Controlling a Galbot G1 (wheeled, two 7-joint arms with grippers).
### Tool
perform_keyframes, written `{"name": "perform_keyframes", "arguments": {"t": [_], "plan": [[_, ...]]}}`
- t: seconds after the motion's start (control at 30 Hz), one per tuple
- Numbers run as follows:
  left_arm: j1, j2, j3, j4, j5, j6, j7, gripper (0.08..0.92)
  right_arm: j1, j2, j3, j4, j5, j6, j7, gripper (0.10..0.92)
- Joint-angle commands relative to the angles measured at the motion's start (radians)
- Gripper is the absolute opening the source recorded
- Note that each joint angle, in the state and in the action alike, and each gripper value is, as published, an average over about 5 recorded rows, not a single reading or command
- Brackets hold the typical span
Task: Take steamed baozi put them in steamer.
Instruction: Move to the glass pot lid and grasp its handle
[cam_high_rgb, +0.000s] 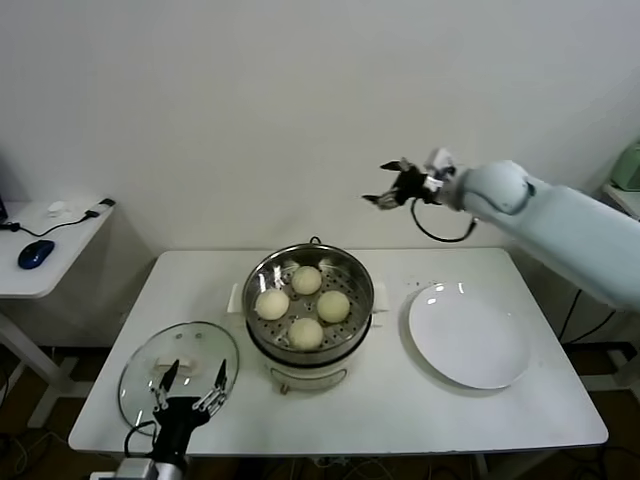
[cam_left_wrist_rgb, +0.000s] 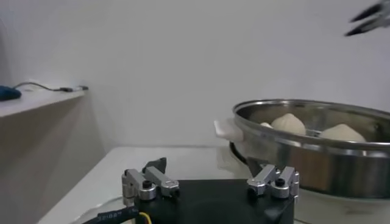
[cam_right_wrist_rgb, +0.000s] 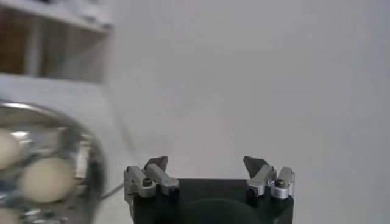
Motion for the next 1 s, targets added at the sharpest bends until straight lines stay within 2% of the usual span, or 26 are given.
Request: {"name": "perform_keyframes", "arguments": {"t": [0.03, 0.23, 0.43, 0.73, 0.87, 1.0], "plan": [[-0.016, 0.009, -0.019, 0.023, 0.019, -0.024, -0.009, 0.823, -1.207, -0.128, 1.24, 0.117, -0.178, 0.242, 0.141, 0.823], [-0.026, 0.019, -0.026, 0.048, 0.056, -0.047, -0.008, 0.823, -1.463, 0.106, 1.403, 0.063, -0.223, 0.452, 0.108, 0.823], [-0.032, 0.017, -0.022, 0.087, 0.172, -0.096, -0.015, 0.823, -1.579, 0.287, 1.424, 0.073, -0.252, 0.489, 0.112, 0.823], [-0.028, 0.016, -0.021, 0.129, 0.36, -0.128, -0.09, 0.823, -1.591, 0.436, 1.369, 0.028, -0.291, 0.603, 0.114, 0.823], [-0.042, 0.023, -0.028, 0.17, 0.479, -0.155, -0.157, 0.823, -1.584, 0.468, 1.352, 0.051, -0.301, 0.603, 0.123, 0.823], [-0.075, 0.048, -0.06, 0.268, 0.802, -0.209, -0.304, 0.823, -1.575, 0.484, 1.338, 0.07, -0.333, 0.572, 0.132, 0.823]]}}
